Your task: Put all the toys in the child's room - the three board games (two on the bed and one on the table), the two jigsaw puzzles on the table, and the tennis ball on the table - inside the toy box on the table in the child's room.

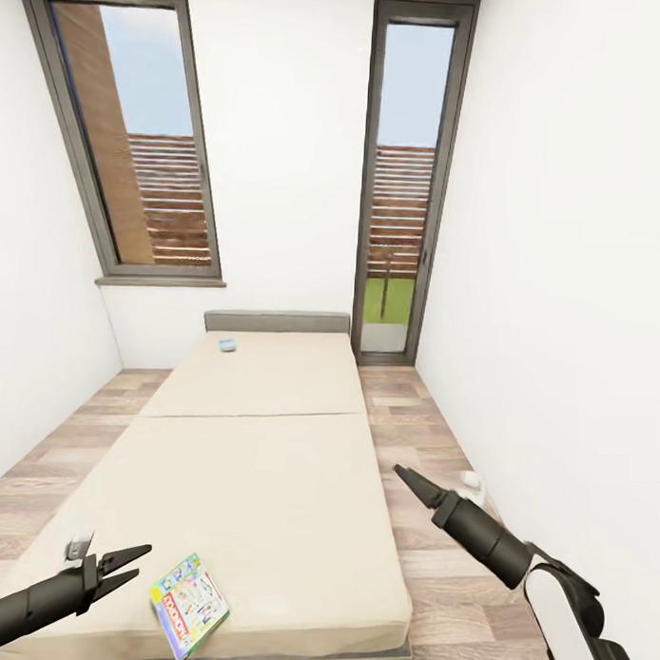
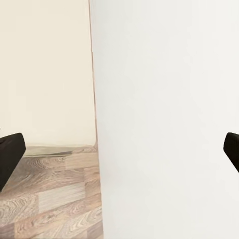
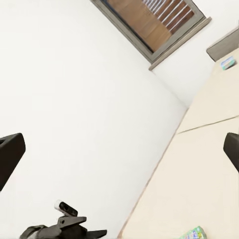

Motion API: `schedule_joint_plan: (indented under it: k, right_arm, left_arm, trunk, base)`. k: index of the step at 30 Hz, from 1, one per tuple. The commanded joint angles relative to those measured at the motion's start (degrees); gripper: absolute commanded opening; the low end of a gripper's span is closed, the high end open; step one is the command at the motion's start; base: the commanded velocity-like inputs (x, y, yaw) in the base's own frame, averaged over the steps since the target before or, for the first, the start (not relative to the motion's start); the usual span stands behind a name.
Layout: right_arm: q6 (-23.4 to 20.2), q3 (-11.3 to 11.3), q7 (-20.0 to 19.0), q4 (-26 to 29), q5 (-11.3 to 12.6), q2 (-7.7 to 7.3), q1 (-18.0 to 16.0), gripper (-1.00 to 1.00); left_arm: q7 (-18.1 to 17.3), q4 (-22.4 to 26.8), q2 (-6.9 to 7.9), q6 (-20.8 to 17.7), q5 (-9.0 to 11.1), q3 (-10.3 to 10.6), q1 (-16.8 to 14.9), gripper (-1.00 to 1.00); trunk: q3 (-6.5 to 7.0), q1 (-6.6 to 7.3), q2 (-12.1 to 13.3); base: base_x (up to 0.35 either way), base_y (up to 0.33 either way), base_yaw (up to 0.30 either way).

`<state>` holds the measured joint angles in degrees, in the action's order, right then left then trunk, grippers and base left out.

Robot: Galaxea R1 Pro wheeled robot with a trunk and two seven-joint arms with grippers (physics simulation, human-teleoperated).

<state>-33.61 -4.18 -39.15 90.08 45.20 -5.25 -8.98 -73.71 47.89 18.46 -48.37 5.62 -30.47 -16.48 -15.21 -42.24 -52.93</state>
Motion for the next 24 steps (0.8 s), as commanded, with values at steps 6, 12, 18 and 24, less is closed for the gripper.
schedule_joint_plan:
  k: [6, 12, 18, 24]
  right_arm:
    - [-1.43, -0.87, -3.01, 0.01, 1.17, -0.06, -0.01, 1.0]
    - [-1.51, -1.06, -3.59, -0.57, 1.89, 0.41, 0.01, 1.0]
    - [-1.54, -1.15, -3.64, -0.82, 2.21, 0.71, -0.06, 1.0]
    - [-1.63, -1.24, -3.65, -1.16, 2.25, 0.78, -0.1, 1.0]
  left_arm:
    - [-0.08, -0.01, -0.05, -0.5, 0.1, -0.03, -0.04, 1.0]
    - [-0.1, -0.01, -0.01, -0.46, 0.09, -0.03, -0.04, 1.0]
    - [-0.1, -0.01, 0.01, -0.42, 0.09, -0.03, -0.04, 1.0]
    - [-0.12, 0.01, 0.0, -0.42, 0.09, -0.03, -0.04, 1.0]
  trunk:
    - [-1.16, -1.33, -2.48]
    - [-2.24, -2.65, -4.88]
    - [-3.31, -3.97, -7.29]
    - [-4.39, -5.28, -9.7]
  base:
    - [0.0, 0.0, 0.0]
    - [0.0, 0.0, 0.0]
    - [0.0, 0.0, 0.0]
    - [0.0, 0.0, 0.0]
